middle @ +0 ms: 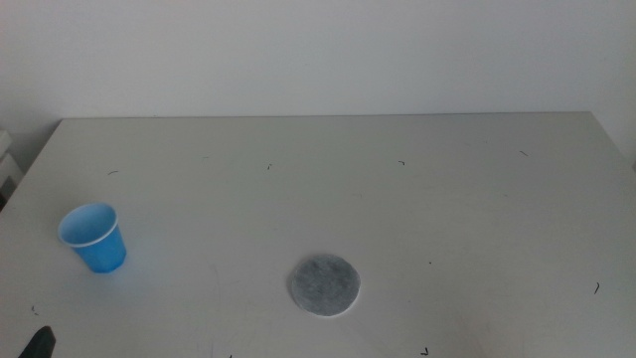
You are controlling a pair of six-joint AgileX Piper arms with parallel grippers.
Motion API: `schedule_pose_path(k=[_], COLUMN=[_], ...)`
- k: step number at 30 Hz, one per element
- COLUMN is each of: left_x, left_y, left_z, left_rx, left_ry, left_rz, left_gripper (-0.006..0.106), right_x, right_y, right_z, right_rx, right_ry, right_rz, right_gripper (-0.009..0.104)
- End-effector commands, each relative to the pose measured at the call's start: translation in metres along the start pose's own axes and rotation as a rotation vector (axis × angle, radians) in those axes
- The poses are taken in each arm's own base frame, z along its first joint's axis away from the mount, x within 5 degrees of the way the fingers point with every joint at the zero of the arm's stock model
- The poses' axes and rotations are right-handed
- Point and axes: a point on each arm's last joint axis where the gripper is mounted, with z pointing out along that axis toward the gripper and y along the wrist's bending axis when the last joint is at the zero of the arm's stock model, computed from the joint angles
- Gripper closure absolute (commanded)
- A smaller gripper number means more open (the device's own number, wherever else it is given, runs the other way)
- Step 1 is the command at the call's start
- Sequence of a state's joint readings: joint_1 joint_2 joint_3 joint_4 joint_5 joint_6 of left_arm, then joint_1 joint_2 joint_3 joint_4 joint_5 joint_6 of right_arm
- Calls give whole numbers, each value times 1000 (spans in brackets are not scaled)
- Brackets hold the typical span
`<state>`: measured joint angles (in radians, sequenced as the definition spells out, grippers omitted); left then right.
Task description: Place an empty cup on a cup mat.
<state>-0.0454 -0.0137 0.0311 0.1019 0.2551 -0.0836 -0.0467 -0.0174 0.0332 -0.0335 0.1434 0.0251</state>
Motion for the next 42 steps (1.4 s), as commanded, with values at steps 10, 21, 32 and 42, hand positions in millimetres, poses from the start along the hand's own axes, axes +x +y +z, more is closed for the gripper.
schedule_pose_path(k=[10,21,32,42], left_x=[-42,-140,-214,-259], left_y=[1,3,6,9], left_z=[-4,21,53,67], left_rx=[-14,-12,-35,-66], left_ry=[-117,-90,55,178], left_rz=[-52,-120,-138,-132], left_gripper=[-4,-4,-4,-4], right_x=[-12,-12,-12,-12], right_y=[0,0,0,0], right_z=[-3,-3,-3,-3], right_rx=[-2,-2,-2,-2], right_ry=[-108,-108,-108,-108], right_rz=[-17,-17,-17,-17], right_gripper=[1,1,1,1])
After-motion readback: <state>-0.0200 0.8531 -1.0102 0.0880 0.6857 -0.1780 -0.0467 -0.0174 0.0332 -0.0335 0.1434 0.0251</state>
